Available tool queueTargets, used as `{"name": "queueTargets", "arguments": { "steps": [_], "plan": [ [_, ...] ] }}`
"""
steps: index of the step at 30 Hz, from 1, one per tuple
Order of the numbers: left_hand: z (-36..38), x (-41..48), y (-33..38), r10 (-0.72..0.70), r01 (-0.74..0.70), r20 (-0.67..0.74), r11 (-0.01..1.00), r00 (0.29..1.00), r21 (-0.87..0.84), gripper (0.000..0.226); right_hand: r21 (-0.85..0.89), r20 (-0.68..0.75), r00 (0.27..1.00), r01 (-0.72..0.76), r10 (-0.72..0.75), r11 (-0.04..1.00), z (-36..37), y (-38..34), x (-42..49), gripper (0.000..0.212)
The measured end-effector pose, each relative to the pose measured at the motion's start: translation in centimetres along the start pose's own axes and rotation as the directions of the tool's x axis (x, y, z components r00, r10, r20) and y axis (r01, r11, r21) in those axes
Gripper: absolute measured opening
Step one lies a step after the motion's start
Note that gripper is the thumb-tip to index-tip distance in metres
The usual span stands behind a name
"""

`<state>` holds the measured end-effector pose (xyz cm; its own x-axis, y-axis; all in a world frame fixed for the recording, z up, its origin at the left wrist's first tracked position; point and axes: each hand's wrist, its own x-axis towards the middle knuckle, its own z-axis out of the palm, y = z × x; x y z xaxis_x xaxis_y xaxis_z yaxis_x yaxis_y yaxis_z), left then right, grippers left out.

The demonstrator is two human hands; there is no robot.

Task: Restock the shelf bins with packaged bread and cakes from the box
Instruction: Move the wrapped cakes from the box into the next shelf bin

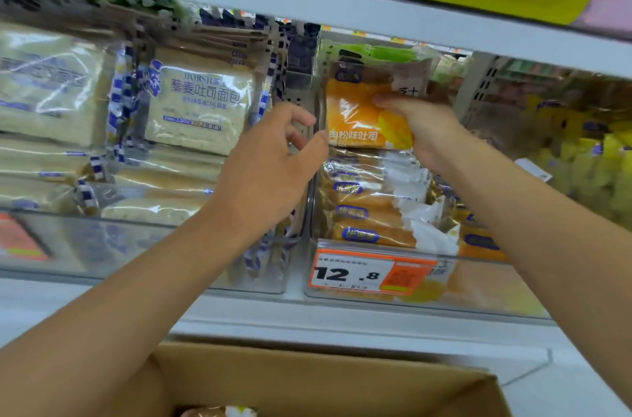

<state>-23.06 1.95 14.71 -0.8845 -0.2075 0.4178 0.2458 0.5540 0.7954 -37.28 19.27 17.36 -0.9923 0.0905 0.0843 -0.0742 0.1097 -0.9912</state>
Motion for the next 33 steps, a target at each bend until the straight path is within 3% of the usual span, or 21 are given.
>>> {"name": "queueTargets", "arguments": {
  "steps": [2, 4, 7, 9, 10, 12, 14, 16, 22, 27, 30, 33],
  "plan": [
    [0.0, 0.0, 0.0, -0.003, 0.003, 0.003, 1.0, 1.0, -0.005, 0.023, 0.079, -0.053, 0.998, 0.048, -0.044, 0.996, 0.0, 0.7, 0.7, 0.107],
    [-0.1, -0.1, 0.0, -0.003, 0.003, 0.006, 1.0, 1.0, -0.002, 0.023, 0.069, -0.044, 0.999, 0.0, 0.003, 0.998, 0.4, 0.3, -0.2, 0.103],
    [-0.1, -0.1, 0.2, 0.002, -0.002, 0.012, 1.0, 1.0, 0.016, 0.025, -0.173, -0.007, 0.999, -0.034, 0.034, 0.984, 0.2, -0.1, -1.3, 0.068],
    [-0.2, -0.2, 0.3, 0.003, -0.003, 0.017, 1.0, 1.0, 0.02, 0.026, -0.383, -0.025, 0.995, 0.078, -0.095, 0.92, -0.3, -0.2, -2.1, 0.056],
    [-0.2, -0.3, 0.3, 0.003, -0.004, 0.019, 1.0, 1.0, 0.02, 0.026, -0.51, -0.014, 0.965, 0.22, -0.263, 0.832, -0.6, 0.1, -2.4, 0.068],
    [-0.2, -0.3, 0.2, 0.01, -0.01, 0.015, 1.0, 1.0, 0.015, 0.026, -0.759, 0.184, 0.832, 0.458, -0.523, 0.463, -0.6, 0.2, -3.0, 0.103],
    [-0.1, -0.2, 0.1, 0.019, -0.019, 0.005, 1.0, 1.0, 0.005, 0.025, -0.82, 0.413, 0.716, 0.561, -0.563, 0.112, -0.4, 0.5, -2.4, 0.108],
    [0.0, -0.1, 0.0, 0.022, -0.022, 0.001, 1.0, 1.0, 0.002, 0.024, -0.805, 0.516, 0.688, 0.593, -0.511, -0.013, -0.2, 0.4, -1.8, 0.107],
    [0.1, 0.1, -0.3, 0.036, -0.036, 0.0, 0.999, 0.999, -0.002, 0.025, -0.837, 0.503, 0.726, 0.545, -0.468, -0.055, 0.5, 1.1, -0.8, 0.105],
    [0.0, 0.1, 0.1, 0.025, -0.025, 0.008, 1.0, 1.0, 0.003, 0.023, -0.831, 0.496, 0.736, 0.556, -0.462, -0.006, -0.3, 0.3, -2.6, 0.106],
    [-0.5, -0.2, 1.1, -0.001, 0.002, -0.019, 0.996, 1.0, 0.089, 0.028, -0.801, 0.489, 0.742, 0.59, -0.458, 0.102, -0.9, 0.3, -6.0, 0.093],
    [-1.2, -1.6, 2.8, -0.002, 0.019, -0.098, 0.983, 0.995, 0.181, 0.026, -0.767, 0.486, 0.744, 0.614, -0.458, 0.184, -1.8, 0.7, -9.8, 0.062]
  ]
}}
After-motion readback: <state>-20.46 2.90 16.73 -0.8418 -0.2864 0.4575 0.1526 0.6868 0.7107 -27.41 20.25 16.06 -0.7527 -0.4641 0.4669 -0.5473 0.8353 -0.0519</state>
